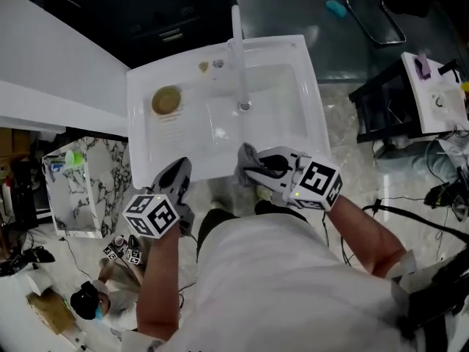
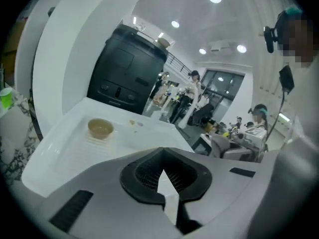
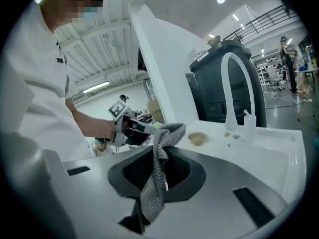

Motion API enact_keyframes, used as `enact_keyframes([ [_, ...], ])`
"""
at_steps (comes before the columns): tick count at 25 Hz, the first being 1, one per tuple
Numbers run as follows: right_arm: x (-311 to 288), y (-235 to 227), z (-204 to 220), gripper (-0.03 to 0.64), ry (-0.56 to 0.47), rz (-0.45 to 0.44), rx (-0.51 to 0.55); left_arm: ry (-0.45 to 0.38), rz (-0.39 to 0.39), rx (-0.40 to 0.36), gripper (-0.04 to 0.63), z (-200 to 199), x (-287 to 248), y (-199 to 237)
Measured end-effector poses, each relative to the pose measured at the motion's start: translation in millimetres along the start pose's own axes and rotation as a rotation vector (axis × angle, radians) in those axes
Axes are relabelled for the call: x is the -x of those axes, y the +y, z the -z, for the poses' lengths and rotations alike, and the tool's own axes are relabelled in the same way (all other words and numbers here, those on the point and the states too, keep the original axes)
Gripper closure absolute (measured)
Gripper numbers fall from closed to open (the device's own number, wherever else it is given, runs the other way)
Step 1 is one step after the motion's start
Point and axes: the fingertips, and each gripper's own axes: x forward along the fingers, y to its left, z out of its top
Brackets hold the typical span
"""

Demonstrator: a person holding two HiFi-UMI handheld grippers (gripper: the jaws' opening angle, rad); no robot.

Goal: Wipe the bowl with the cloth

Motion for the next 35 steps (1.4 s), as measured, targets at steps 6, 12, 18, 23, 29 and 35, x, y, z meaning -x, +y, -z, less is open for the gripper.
enact_keyframes([
  [6, 6, 31, 5, 0.571, 0.004, 0.042, 0.037, 0.025, 0.173, -0.069, 0.584, 26, 27, -68],
  [12, -2, 69, 2, 0.571, -0.024, 0.095, 0.045, 0.047, 0.25, -0.182, 0.584, 42, 69, -97],
  [18, -31, 131, 1, 0.571, -0.031, 0.097, 0.059, 0.01, 0.281, -0.156, 0.584, 62, 134, -94],
  [23, -55, 178, 3, 0.571, -0.021, 0.094, 0.092, 0.0, 0.296, -0.13, 0.584, 88, 185, -84],
  [29, -66, 223, 6, 0.571, -0.03, 0.112, 0.11, 0.004, 0.312, -0.131, 0.584, 109, 217, -80],
  [35, -71, 252, 9, 0.571, -0.018, 0.106, 0.126, -0.013, 0.346, -0.139, 0.584, 120, 231, -86],
])
